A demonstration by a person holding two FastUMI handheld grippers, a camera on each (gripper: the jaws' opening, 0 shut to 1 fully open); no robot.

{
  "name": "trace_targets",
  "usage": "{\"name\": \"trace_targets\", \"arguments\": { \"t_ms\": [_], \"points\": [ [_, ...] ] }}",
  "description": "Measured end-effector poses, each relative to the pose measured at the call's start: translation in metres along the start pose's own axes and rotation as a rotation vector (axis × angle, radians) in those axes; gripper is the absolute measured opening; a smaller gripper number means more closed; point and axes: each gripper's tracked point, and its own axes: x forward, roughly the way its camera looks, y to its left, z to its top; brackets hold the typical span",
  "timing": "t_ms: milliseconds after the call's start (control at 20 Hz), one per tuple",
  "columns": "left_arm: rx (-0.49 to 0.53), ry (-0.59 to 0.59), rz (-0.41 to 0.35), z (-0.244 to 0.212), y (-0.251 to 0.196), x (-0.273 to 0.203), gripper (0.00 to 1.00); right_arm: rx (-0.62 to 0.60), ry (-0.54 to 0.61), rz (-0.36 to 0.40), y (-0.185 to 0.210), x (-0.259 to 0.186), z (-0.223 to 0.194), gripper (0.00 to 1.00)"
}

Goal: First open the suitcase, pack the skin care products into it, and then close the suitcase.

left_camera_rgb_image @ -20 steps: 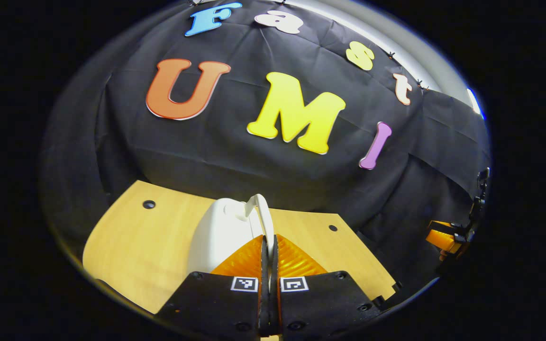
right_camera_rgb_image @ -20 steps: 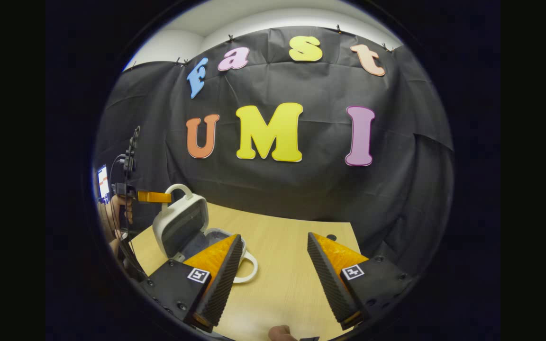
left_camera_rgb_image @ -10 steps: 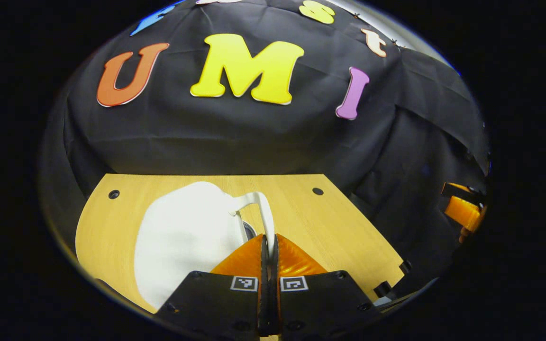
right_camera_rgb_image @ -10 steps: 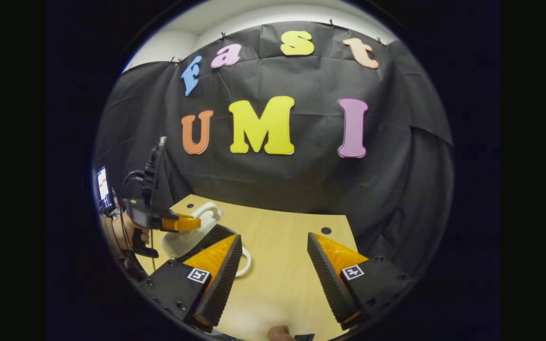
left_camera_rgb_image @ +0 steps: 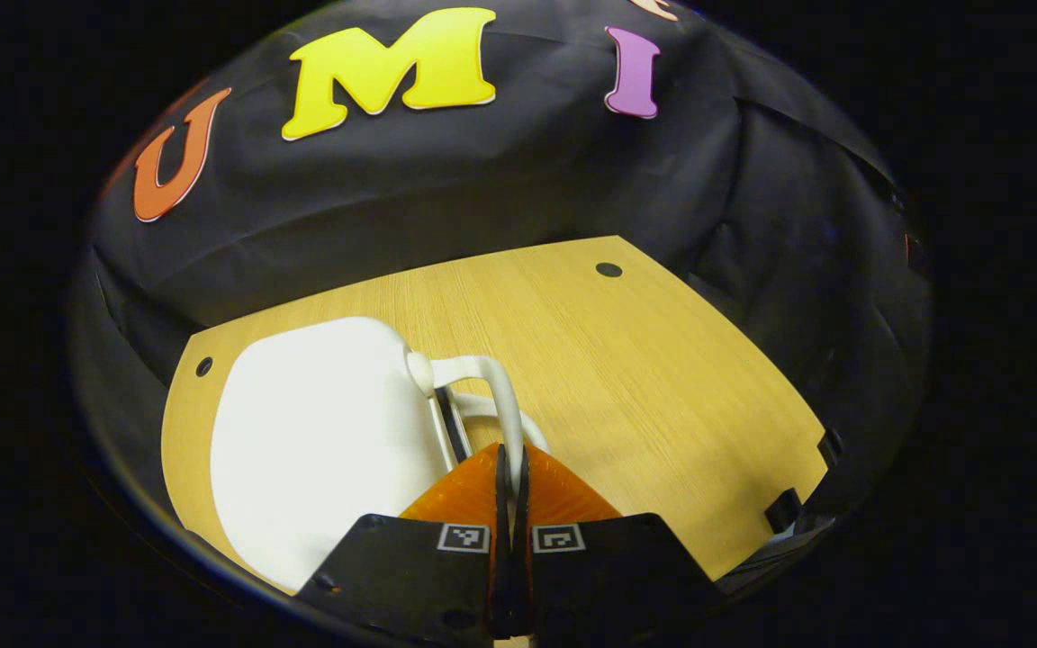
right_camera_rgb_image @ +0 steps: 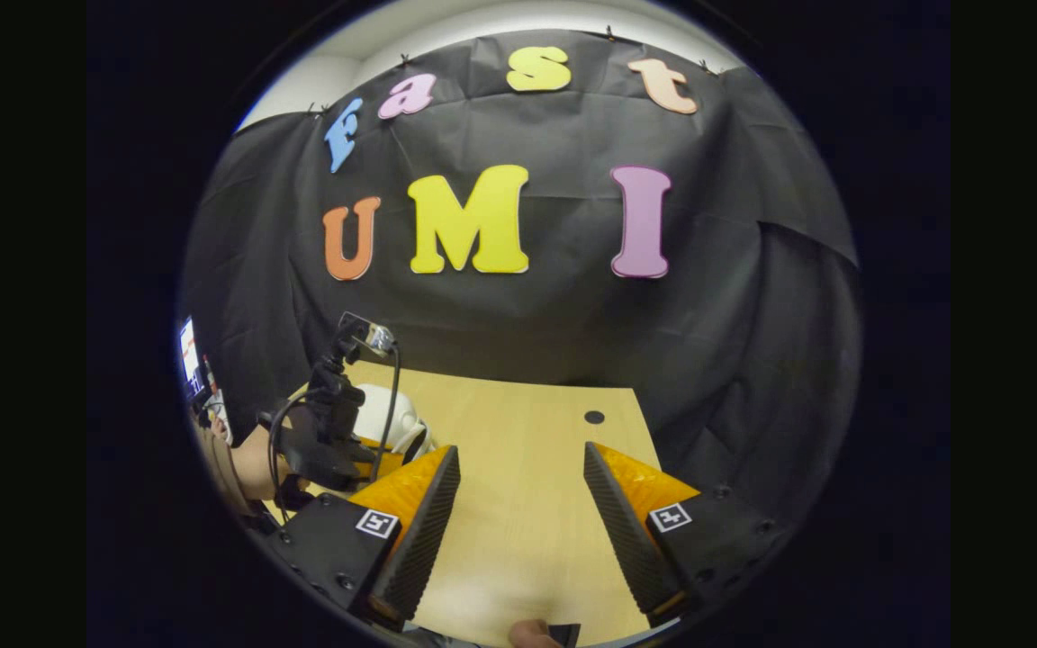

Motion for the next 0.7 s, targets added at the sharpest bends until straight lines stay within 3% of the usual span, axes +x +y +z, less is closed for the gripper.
{"name": "trace_targets", "arguments": {
  "t_ms": [50,200,250,400,500,600,650,700],
  "points": [
    [0.011,0.027,0.014,-0.008,-0.004,0.003,0.04,0.012,0.004,-0.011,-0.005,0.0,-0.002,0.78],
    [0.015,0.075,0.037,-0.016,-0.011,0.014,0.06,0.041,0.02,-0.034,-0.014,0.0,-0.006,0.82],
    [0.017,0.084,0.042,-0.017,-0.011,0.015,0.08,0.049,0.026,-0.041,-0.016,-0.001,-0.008,0.78],
    [-0.024,0.074,0.027,-0.011,-0.015,0.016,0.18,0.074,0.043,-0.056,-0.019,0.003,-0.01,0.82],
    [-0.08,0.042,0.036,-0.003,-0.012,0.005,0.27,0.088,0.049,-0.063,-0.018,0.006,-0.009,0.78],
    [-0.115,-0.029,0.032,0.017,-0.007,-0.01,0.36,0.097,0.053,-0.071,-0.016,0.009,-0.007,0.82],
    [-0.132,-0.077,0.029,0.029,-0.005,-0.023,0.49,0.097,0.059,-0.073,-0.012,0.012,-0.007,0.82],
    [-0.147,-0.128,0.035,0.041,-0.001,-0.034,0.55,0.094,0.063,-0.072,-0.007,0.015,-0.007,0.82]
  ]
}}
